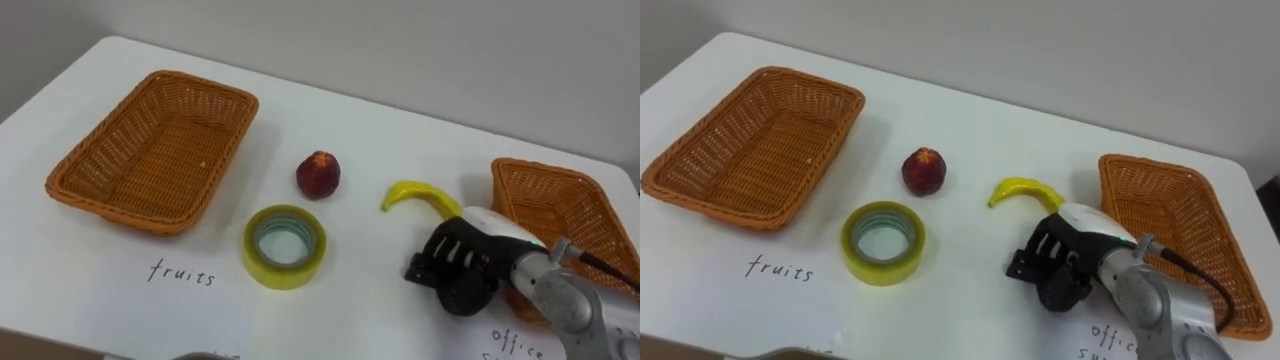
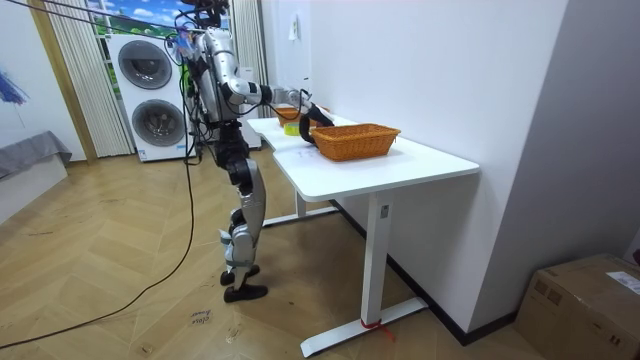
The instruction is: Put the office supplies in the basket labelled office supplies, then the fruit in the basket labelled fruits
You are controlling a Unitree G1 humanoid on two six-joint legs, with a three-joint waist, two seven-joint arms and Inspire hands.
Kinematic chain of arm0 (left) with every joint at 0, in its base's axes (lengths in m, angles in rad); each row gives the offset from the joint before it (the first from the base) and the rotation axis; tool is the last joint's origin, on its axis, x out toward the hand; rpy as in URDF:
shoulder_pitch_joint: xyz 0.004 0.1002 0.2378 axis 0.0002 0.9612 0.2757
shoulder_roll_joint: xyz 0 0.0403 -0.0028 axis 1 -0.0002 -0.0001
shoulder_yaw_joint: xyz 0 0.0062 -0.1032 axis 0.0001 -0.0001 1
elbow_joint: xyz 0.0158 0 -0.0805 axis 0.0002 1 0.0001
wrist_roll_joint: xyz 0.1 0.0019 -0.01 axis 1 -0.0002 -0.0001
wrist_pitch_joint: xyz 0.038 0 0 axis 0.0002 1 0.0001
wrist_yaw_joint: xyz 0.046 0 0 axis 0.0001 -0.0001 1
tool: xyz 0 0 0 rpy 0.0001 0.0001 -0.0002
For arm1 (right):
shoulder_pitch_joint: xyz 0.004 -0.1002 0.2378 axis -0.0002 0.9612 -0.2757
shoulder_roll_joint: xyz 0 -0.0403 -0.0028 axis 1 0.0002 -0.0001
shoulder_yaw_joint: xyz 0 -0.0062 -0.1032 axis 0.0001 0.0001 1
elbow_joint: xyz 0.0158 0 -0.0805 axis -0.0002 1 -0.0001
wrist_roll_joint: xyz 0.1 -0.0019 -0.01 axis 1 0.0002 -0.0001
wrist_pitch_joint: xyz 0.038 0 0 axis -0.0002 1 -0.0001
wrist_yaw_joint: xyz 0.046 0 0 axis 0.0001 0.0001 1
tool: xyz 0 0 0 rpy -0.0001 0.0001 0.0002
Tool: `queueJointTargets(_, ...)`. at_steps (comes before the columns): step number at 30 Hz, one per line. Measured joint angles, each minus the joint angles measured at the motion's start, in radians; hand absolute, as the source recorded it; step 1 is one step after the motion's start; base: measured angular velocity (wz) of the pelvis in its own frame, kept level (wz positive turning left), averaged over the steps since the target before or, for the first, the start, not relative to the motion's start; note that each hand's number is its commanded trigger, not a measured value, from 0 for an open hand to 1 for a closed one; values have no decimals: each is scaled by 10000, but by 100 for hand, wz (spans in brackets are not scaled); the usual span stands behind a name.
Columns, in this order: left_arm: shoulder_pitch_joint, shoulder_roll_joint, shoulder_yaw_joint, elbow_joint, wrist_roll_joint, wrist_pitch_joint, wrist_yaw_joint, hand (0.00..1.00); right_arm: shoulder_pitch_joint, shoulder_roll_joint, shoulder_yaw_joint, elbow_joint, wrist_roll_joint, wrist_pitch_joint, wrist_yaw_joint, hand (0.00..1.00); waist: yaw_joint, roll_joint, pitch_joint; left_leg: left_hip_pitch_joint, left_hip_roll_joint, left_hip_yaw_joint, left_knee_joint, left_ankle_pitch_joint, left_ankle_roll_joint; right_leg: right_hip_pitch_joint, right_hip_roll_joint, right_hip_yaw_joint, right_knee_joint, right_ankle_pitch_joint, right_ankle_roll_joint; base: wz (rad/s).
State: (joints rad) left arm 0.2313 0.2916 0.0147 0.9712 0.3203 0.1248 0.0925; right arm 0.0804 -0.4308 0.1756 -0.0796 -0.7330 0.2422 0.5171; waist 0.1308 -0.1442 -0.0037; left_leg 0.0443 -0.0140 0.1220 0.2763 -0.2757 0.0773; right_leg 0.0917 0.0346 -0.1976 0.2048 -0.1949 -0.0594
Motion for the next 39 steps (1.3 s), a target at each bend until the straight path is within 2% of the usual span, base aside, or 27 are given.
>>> queueJointTargets(8, 13, 3, -2, -7, -6, 4, 54, 0, 1, 11, 0, -2, 143, 202, 26, 100, 2, -2, 2, -78, 0, -13, 101, -2, 0, -54, 0, 1, 3, 7, -11, 0)
queueJointTargets(19, -41, 1, -75, -15, -32, -9, 255, 0, 187, 47, 6, -135, 300, 155, -194, 100, 22, 6, 5, -55, 10, 65, 95, -2, 0, -48, 5, 75, -1, 12, -16, -2)
queueJointTargets(22, -31, -7, -76, -17, -54, -16, 260, 0, 201, 47, 5, -195, 497, 142, -176, 100, 35, 25, 11, -18, 11, 94, 72, -3, 2, -46, 3, 102, -1, 15, -14, -3)
queueJointTargets(25, 10, -147, -60, -20, -19, -17, 330, 0, 236, 46, -23, -405, 516, 136, -112, 100, -3, 133, 38, 19, 10, 104, 56, -12, 17, -42, 5, 127, -10, 17, -10, 0)
queueJointTargets(31, 59, -352, 88, -2, -37, -90, 355, 0, 341, 46, -36, -924, 765, -58, 27, 100, -146, 405, 50, 19, -1, 134, -72, 10, 13, -65, 7, 172, -8, 19, -8, -1)
queueJointTargets(35, 96, -383, 305, 263, -30, -444, 529, 0, 343, 268, -425, -1199, 1607, -447, 23, 100, -266, 418, 50, 55, -5, 149, -209, 51, 3, -82, 7, 169, -21, 19, -8, 0)
queueJointTargets(37, 84, -402, 404, 317, -32, -480, 532, 0, 342, 315, -770, -1572, 2050, -623, -33, 100, -306, 419, 54, 104, -6, 169, -251, 53, 3, -67, 9, 173, -21, 19, -8, 0)
queueJointTargets(39, 200, -481, 694, 319, -30, -509, 541, 0, 252, 413, -1307, -1791, 2457, -1027, -349, 100, -382, 395, 56, 227, -6, 171, -264, 56, 7, 32, 13, 213, -22, 19, -8, 0)
